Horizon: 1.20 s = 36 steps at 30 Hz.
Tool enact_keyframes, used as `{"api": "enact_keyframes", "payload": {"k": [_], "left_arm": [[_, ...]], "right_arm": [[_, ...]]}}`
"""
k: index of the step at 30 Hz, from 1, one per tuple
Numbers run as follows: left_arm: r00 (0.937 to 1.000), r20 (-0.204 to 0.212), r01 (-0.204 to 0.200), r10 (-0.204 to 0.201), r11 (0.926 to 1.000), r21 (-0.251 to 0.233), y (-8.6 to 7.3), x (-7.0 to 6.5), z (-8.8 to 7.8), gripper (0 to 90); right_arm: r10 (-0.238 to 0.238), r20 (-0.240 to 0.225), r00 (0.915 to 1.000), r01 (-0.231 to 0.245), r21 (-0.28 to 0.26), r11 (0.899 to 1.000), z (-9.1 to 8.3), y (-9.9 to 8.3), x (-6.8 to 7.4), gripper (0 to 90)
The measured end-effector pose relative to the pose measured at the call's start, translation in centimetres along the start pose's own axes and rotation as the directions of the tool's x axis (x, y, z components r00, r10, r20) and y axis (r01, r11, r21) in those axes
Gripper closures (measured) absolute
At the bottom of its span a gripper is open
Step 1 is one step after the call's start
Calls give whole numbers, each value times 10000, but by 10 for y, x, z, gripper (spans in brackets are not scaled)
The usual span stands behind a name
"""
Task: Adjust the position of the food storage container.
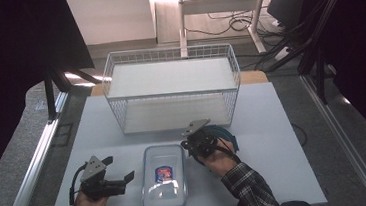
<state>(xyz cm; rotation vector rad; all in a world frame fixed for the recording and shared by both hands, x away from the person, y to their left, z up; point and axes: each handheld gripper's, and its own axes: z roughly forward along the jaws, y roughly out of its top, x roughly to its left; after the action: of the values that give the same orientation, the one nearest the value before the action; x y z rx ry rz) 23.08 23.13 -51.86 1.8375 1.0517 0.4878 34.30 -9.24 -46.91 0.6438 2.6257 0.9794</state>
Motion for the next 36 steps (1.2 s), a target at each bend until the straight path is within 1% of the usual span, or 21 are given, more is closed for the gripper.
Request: {"api": "enact_keyframes", "payload": {"k": [11, 15, 16, 17, 18, 19, 20, 21, 22, 23, 24, 25, 26, 27, 28, 30, 31, 32, 34, 35, 36], "left_arm": [[9999, -89, 102, -102, 9999, -7, -2, 0, -2, 40], [9998, -122, 131, -131, 9999, -15, -3, 0, -3, 40], [9998, -124, 137, -137, 9999, -11, -3, 0, -4, 41], [9998, -123, 142, -142, 9999, -13, -3, 0, -4, 41], [9998, -119, 159, -159, 9999, -15, -3, 0, -3, 41], [9998, -95, 159, -159, 9999, -4, -3, 0, -3, 40], [9999, -79, 148, -148, 9999, 8, -3, 0, -2, 41], [9999, -81, 139, -139, 9999, 32, -2, 0, -2, 40], [9998, -77, 162, -162, 9999, 39, -2, 0, -1, 41], [9999, -63, 151, -151, 9999, 51, -2, 0, 0, 41], [9999, -62, 150, -149, 9999, 66, -2, 0, 0, 41], [9999, -62, 150, -149, 9999, 66, -2, 0, 0, 41], [9999, -63, 142, -142, 9999, 82, -1, 0, 1, 41], [9999, -87, 130, -129, 9999, 91, -1, 0, 1, 40], [9999, -96, 132, -131, 9999, 94, -1, 0, 1, 40], [9998, -106, 150, -150, 9999, 72, -2, 1, 0, 40], [9998, -88, 178, -177, 9998, 48, -2, 1, 0, 40], [9998, -63, 202, -202, 9998, 34, -2, 1, 0, 40], [9998, -44, 199, -199, 9998, 23, -2, 1, -1, 40], [9998, -44, 199, -199, 9998, 23, -2, 1, -1, 40], [9998, -14, 205, -205, 9998, 8, -2, 1, -1, 40]], "right_arm": [[-49, 138, 9999, 47, 133, 9999, -5, -4, -4, 897], [24, 198, 9998, -27, 145, 9999, -10, -9, -8, 896], [58, 249, 9997, -58, 25, 10000, -15, -11, -11, 897], [58, 249, 9997, -58, 25, 10000, -15, -11, -11, 897], [167, 626, 9979, -168, 4, 9999, -23, -13, -14, 897], [-98, 1537, 9881, 12, 561, 9984, -28, -15, -17, 896], [188, 1134, 9934, -215, 221, 9995, -32, -21, -24, 896], [729, 925, 9930, -747, 166, 9971, -38, -25, -30, 896], [421, 1391, 9894, -472, 333, 9983, -42, -28, -30, 896], [419, 1476, 9882, -480, 381, 9981, -45, -30, -30, 896], [605, 1124, 9918, -624, 137, 9980, -46, -32, -30, 895], [627, 866, 9943, -625, -58, 9980, -46, -32, -27, 895], [627, 866, 9943, -625, -58, 9980, -46, -32, -27, 895], [474, 584, 9972, -461, -246, 9986, -41, -26, -20, 894], [437, 341, 9985, -426, -324, 9986, -37, -21, -17, 894], [261, 27, 9997, -260, -308, 9992, -27, -12, -11, 893], [156, -94, 9998, -158, -198, 9997, -21, -8, -8, 893], [119, -136, 9998, -119, -28, 9999, -15, -5, -6, 893], [-9, -19, 10000, 10, 439, 9990, -4, -5, -4, 894], [-9, -19, 10000, 10, 439, 9990, -4, -5, -4, 894], [82, -75, 9999, -77, 614, 9981, 3, -8, -6, 894]]}}
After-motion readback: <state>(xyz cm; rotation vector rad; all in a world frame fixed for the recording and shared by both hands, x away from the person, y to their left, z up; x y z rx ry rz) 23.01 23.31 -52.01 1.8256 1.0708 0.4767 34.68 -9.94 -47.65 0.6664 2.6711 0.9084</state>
